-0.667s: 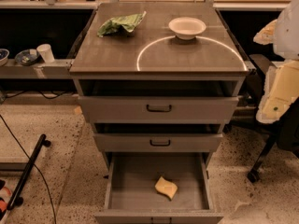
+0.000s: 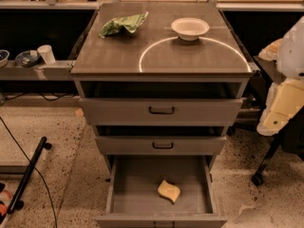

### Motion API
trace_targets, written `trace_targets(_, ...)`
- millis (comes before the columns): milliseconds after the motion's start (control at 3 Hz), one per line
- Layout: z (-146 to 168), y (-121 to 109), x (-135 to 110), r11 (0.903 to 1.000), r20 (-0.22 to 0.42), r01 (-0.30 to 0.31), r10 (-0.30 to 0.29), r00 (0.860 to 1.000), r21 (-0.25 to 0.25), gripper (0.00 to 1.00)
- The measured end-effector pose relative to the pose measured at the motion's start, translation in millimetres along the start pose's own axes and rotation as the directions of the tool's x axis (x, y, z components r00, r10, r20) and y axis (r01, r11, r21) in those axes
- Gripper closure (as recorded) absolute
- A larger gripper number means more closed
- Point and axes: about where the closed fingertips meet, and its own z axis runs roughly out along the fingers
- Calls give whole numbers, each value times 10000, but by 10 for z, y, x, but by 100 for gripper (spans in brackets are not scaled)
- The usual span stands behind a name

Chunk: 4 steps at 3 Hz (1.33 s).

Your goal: Pick sponge from bottom drawer and place on counter

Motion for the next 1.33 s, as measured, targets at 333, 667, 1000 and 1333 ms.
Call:
trace_targets(333, 1051, 335, 534, 9793, 1143, -1579, 1725, 9784, -1263, 0)
trace_targets(667, 1966, 716, 987, 9345, 1483, -2925, 3246, 9342, -2028, 0)
trace_targets(1000, 2079, 652, 1012, 9351, 1596, -3079, 3356, 9284, -1755, 0)
trace_targets(1333, 2057, 735, 988, 9310, 1962, -3217, 3525, 9150, -1724, 0)
